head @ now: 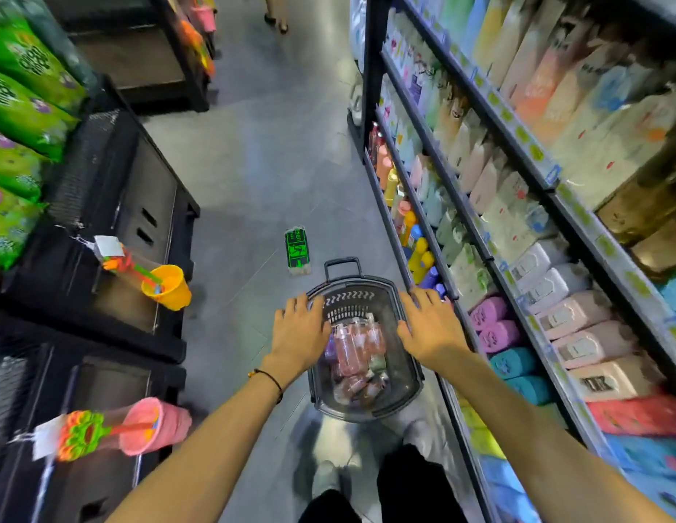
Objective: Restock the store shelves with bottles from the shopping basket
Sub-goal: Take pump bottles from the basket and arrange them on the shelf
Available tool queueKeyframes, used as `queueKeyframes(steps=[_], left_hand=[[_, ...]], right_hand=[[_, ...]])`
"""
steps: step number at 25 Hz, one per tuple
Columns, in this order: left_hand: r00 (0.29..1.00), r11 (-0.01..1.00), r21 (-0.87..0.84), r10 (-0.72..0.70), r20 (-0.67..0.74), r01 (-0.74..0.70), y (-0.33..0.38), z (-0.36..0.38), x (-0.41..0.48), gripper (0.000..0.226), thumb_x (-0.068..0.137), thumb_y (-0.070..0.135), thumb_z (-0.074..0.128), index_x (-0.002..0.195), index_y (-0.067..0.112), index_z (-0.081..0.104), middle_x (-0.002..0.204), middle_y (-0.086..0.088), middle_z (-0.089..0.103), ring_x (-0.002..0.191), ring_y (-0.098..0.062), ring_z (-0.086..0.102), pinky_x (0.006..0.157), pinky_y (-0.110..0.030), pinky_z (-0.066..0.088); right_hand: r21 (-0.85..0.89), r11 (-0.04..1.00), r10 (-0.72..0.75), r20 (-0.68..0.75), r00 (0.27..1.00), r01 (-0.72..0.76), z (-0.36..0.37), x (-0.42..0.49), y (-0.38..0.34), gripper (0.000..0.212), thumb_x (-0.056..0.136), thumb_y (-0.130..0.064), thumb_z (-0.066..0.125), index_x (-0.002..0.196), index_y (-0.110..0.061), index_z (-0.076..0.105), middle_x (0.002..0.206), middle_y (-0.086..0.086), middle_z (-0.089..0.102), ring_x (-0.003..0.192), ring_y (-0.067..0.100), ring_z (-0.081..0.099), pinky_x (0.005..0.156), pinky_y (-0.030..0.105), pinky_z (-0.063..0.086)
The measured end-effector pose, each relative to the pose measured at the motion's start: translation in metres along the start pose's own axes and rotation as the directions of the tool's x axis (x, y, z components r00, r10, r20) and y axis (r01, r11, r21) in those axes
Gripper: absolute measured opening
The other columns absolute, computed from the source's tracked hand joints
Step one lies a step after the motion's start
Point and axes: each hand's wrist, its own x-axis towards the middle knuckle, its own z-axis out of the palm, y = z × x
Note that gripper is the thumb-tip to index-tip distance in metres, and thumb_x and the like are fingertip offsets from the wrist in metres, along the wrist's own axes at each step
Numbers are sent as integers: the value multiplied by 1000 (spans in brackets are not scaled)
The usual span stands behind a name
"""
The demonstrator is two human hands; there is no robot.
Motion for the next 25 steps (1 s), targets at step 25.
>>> queueKeyframes(steps=[25], left_hand=[[648, 927, -70, -202, 735, 369, -30, 567, 236, 50, 90, 27, 61, 137, 13, 51, 134, -15, 60, 125, -37, 56, 103, -45, 47]], right_hand=[[291, 662, 270, 768, 582, -691, 523, 142, 103, 53, 102, -23, 54, 151, -16, 36, 147, 11, 48, 135, 34, 47, 100, 41, 48]])
